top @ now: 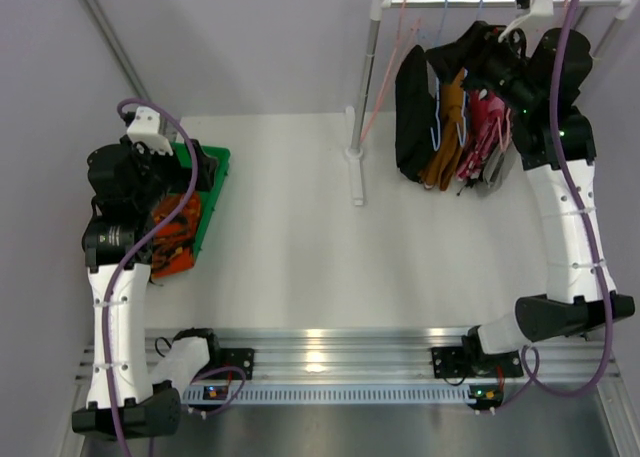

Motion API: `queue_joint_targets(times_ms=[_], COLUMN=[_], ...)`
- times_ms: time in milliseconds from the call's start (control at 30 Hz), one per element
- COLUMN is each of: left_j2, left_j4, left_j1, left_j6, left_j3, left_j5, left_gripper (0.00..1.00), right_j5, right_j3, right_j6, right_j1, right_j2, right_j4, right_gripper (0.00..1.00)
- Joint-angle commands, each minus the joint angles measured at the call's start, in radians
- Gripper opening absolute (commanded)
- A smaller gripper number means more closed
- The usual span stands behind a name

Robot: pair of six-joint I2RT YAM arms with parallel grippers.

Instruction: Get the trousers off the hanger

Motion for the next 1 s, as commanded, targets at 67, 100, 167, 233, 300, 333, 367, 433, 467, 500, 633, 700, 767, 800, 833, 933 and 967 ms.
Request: queue_joint_targets(times_ms=[67, 100, 167, 233, 300, 333, 367, 433, 467, 500, 633, 700, 767, 800, 833, 933, 967], left_j2=[-0.020, -0.023, -0.029, -0.041, -0.054, -0.057, -0.060, -0.072, -0.075, -0.077, -0.078, -0.077, -0.074, -0.071, -0.069, -0.065, -0.063], left_j4=[0.047, 0.043, 0.038, 0.035, 0.030, 0.026, 0.021, 0.018, 0.018, 0.018, 0.014, 0.017, 0.020, 0.023, 0.024, 0.027, 0.029], left_j1=[-0.004, -0.004, -0.004, -0.004, -0.004, -0.004, -0.004, -0.004, -0.004, -0.004, -0.004, -0.004, -0.004, -0.004, -0.004, -0.004, -0.004], left_j6=[-0.026, -0.023, -0.017, -0.012, -0.004, 0.000, 0.008, 0.016, 0.025, 0.026, 0.025, 0.025, 0.025, 0.025, 0.025, 0.023, 0.020], left_j3=[-0.004, -0.007, -0.014, -0.023, -0.028, -0.030, -0.034, -0.046, -0.051, -0.054, -0.069, -0.077, -0.082, -0.082, -0.080, -0.079, -0.077], left_j5=[0.013, 0.010, 0.000, -0.007, -0.017, -0.017, -0.014, -0.005, -0.007, -0.010, -0.016, -0.016, -0.011, -0.010, -0.007, -0.001, 0.001], left_gripper=[0.99, 0.99, 0.99, 0.99, 0.99, 0.99, 0.99, 0.99, 0.99, 0.99, 0.99, 0.99, 0.99, 0.99, 0.99, 0.99, 0.99], right_j5=[0.032, 0.032, 0.040, 0.052, 0.078, 0.102, 0.113, 0.123, 0.124, 0.127, 0.120, 0.094, 0.080, 0.063, 0.052, 0.034, 0.034], right_j3=[0.009, 0.020, 0.040, 0.061, 0.090, 0.090, 0.086, 0.070, 0.051, 0.040, 0.017, 0.015, 0.020, 0.024, 0.029, 0.040, 0.038], right_j6=[0.022, 0.027, 0.038, 0.042, 0.042, 0.036, 0.029, 0.013, 0.007, 0.004, -0.011, -0.010, -0.011, -0.011, -0.018, -0.031, -0.039], right_j1=[-0.048, -0.048, -0.053, -0.053, -0.054, -0.053, -0.053, -0.053, -0.053, -0.051, -0.053, -0.053, -0.053, -0.053, -0.053, -0.053, -0.051], right_j2=[0.102, 0.116, 0.160, 0.212, 0.245, 0.265, 0.274, 0.288, 0.291, 0.292, 0.293, 0.283, 0.263, 0.254, 0.240, 0.197, 0.185], right_j4=[-0.079, -0.069, -0.058, -0.049, -0.055, -0.044, -0.036, -0.001, 0.014, 0.023, 0.045, 0.053, 0.060, 0.060, 0.060, 0.066, 0.068], right_gripper=[0.62, 0.61, 0.60, 0.60, 0.59, 0.59, 0.59, 0.59, 0.59, 0.59, 0.57, 0.57, 0.58, 0.57, 0.57, 0.58, 0.58])
